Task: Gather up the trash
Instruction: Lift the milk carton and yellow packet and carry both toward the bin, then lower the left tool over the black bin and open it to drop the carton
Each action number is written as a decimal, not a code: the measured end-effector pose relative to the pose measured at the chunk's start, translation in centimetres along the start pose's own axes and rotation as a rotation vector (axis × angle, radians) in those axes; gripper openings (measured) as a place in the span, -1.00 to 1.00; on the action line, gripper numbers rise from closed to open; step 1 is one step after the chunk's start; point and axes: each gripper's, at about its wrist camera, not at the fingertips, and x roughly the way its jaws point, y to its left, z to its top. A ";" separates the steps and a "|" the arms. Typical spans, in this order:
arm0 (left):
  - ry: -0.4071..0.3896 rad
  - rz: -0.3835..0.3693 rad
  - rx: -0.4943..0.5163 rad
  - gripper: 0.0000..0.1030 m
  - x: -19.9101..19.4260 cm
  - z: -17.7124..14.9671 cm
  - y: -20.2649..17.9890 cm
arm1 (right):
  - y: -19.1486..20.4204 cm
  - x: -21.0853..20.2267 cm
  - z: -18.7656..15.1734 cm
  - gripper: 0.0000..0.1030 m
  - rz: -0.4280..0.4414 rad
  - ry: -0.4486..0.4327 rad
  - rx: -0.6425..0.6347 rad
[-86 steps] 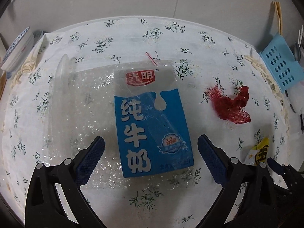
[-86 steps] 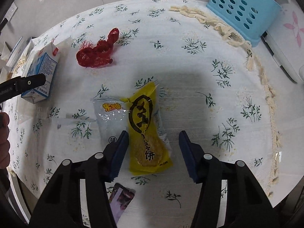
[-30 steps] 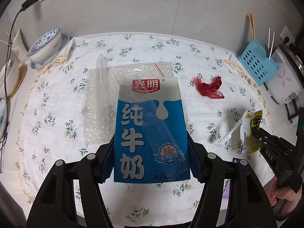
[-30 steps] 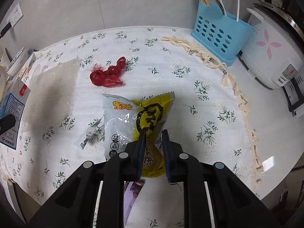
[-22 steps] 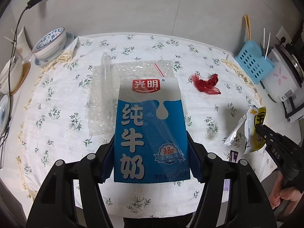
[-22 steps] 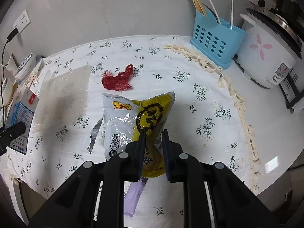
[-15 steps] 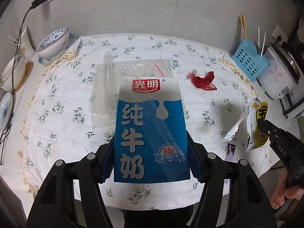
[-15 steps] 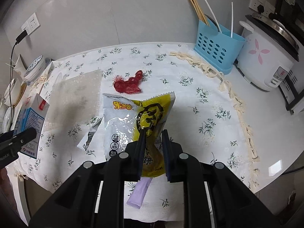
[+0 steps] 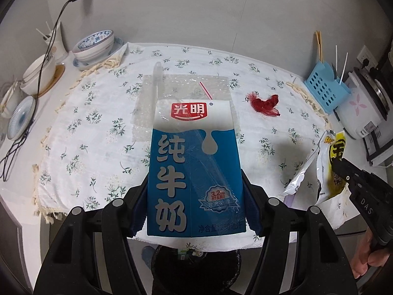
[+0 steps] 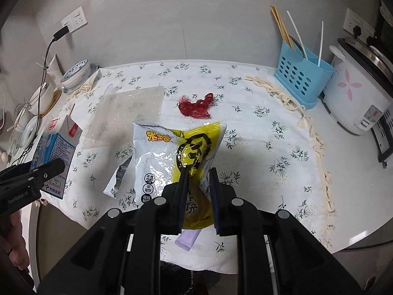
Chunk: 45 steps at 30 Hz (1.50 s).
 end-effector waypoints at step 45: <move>0.082 -0.064 0.035 0.23 -2.1 -14.7 3.4 | 5.0 -4.4 -12.6 -0.68 0.063 0.038 -0.012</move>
